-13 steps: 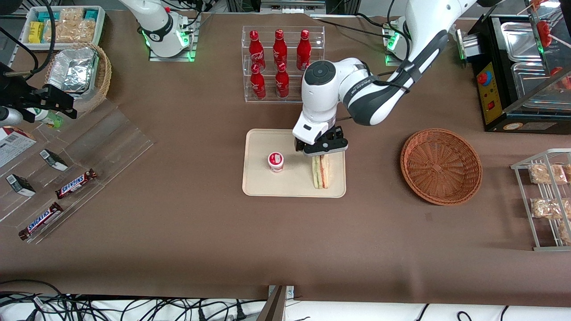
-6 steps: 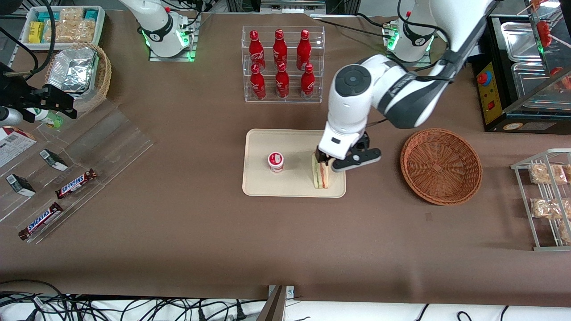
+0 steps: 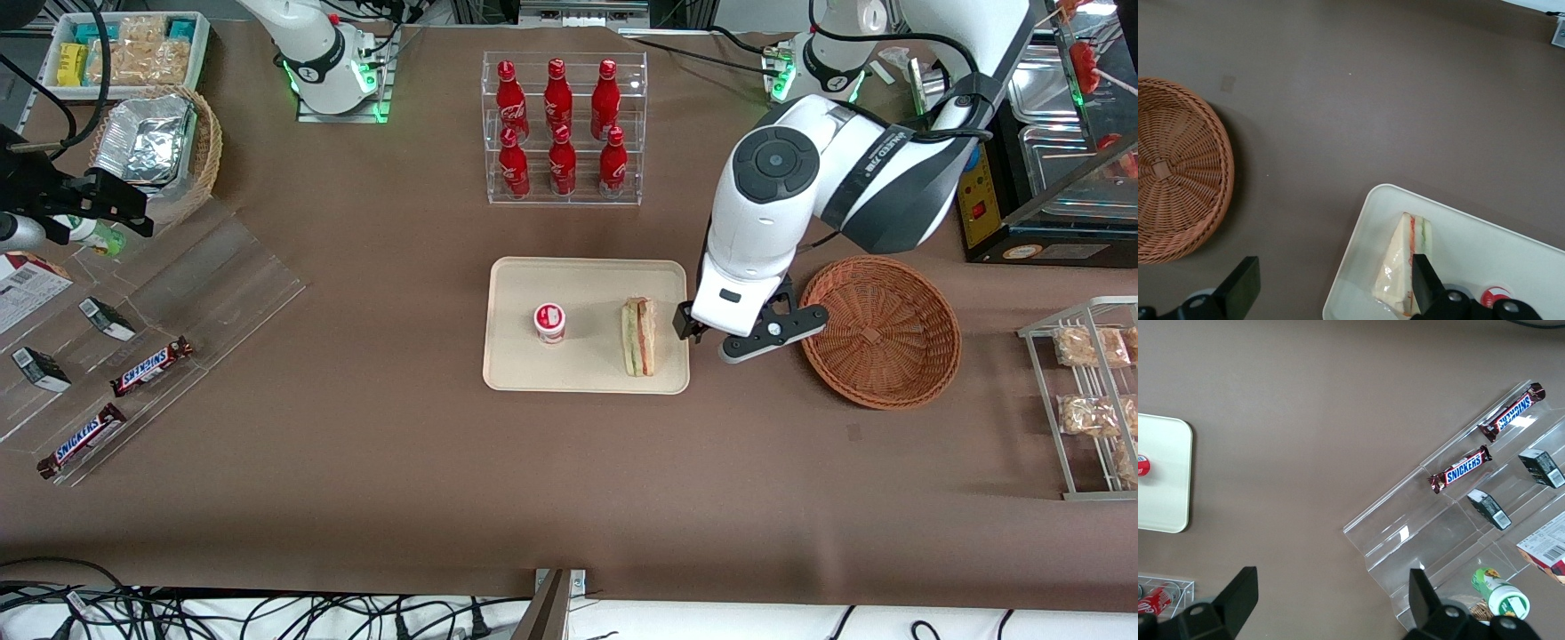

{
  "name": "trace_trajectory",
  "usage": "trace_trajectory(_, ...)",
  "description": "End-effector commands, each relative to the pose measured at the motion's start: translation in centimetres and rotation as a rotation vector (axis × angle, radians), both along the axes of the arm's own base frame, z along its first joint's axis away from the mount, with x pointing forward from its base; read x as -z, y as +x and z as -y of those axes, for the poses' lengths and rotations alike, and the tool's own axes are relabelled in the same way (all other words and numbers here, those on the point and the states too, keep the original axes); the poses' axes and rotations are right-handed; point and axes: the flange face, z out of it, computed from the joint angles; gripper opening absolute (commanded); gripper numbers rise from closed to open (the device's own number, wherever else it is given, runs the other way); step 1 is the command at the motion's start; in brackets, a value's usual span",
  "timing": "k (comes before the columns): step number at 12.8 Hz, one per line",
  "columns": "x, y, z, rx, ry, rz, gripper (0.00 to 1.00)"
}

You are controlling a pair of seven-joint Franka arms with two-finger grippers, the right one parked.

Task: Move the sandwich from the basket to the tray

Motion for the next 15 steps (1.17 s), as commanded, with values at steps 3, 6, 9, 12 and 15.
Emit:
trace_trajectory(3,-4.6,1.0,-3.9,0.069,-0.025,-0.075,1.0)
trace_trajectory(6,-8.4,3.0,-10.4,0.162,-0.075,-0.17,1.0)
trace_trajectory(9,-9.4,4.3,-17.7,0.216,-0.069,-0.204,1.0)
trace_trajectory(12,-9.1,5.0,-23.3,0.308,-0.14,-0.226,1.0)
trace_trajectory(15,-8.7,4.6,-28.8,0.471,-0.194,-0.275,1.0)
